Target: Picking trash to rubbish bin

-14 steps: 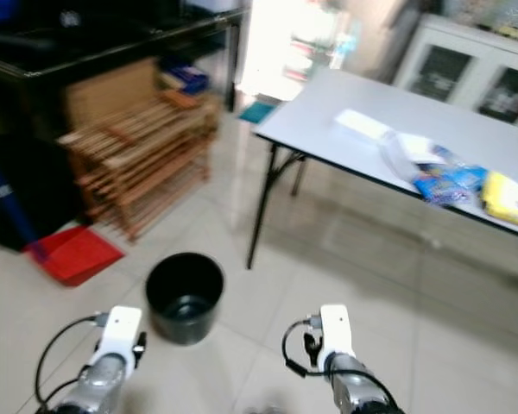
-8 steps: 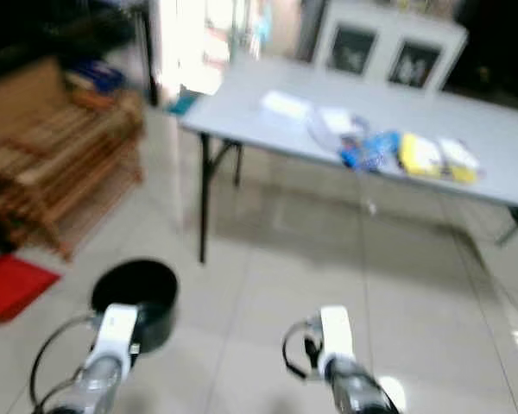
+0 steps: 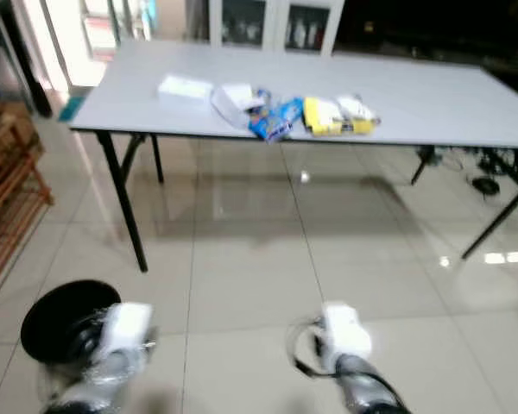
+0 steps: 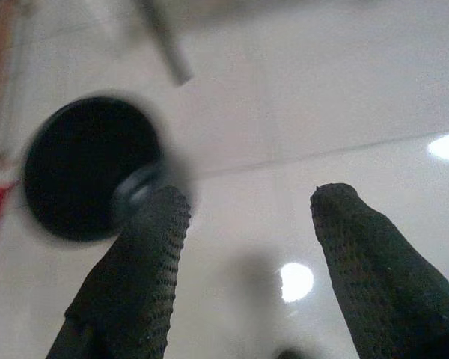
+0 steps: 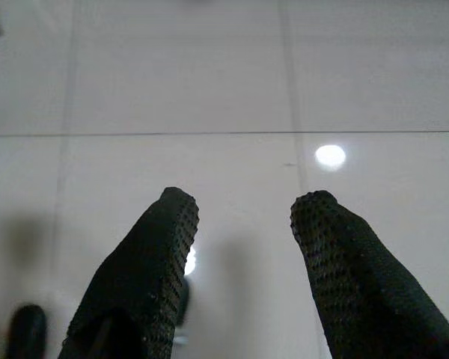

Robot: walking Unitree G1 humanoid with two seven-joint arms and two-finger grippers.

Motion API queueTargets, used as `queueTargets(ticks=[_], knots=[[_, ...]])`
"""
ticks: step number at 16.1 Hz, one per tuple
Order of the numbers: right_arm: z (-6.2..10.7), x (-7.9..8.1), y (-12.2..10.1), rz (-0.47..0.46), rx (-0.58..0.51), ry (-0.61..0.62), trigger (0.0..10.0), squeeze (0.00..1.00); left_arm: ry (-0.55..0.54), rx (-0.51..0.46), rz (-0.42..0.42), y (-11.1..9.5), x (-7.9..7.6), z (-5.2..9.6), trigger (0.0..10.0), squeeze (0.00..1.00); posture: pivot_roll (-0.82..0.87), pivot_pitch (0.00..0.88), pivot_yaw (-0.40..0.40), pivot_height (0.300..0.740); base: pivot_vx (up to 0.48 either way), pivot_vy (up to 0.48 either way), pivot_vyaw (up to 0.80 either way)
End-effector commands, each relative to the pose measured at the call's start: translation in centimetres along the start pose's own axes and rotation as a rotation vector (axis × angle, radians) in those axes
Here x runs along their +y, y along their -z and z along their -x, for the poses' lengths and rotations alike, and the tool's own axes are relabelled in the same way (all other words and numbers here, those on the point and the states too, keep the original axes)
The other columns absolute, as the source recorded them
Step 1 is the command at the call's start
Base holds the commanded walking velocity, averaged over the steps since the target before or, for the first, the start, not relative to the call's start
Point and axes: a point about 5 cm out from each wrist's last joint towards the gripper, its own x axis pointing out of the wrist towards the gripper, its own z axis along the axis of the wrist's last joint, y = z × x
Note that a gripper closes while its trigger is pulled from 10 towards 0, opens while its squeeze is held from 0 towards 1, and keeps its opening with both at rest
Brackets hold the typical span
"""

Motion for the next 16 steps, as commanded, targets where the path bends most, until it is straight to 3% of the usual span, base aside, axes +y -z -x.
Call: queueTargets(ticks=[1,6,11,16], knots=[[-0.3,0.7,-0.9,-0.003,-0.030,-0.015,10.0,0.00,-0.019,0.014,-0.005,0.5,1.2,0.0,10.0,0.00,0.03,0.001,-0.110,0.740,0.000,0.000,0.00],[-0.5,0.8,-2.2,0.005,-0.079,-0.023,10.0,0.00,0.002,-0.061,-0.010,-1.8,1.2,-0.5,10.0,0.00,0.03,0.004,-0.109,0.740,0.000,0.000,0.00],[-0.9,1.5,-6.4,-0.019,-0.221,-0.037,10.0,0.00,-0.009,-0.240,0.001,-7.0,1.8,-1.1,10.0,0.00,0.04,0.000,-0.086,0.740,0.000,0.000,0.00],[-1.1,3.2,-7.0,-0.066,-0.253,-0.054,10.0,0.00,0.003,-0.315,-0.038,-9.6,2.4,-1.3,10.0,0.00,0.04,0.000,-0.018,0.740,0.000,0.000,0.00]])
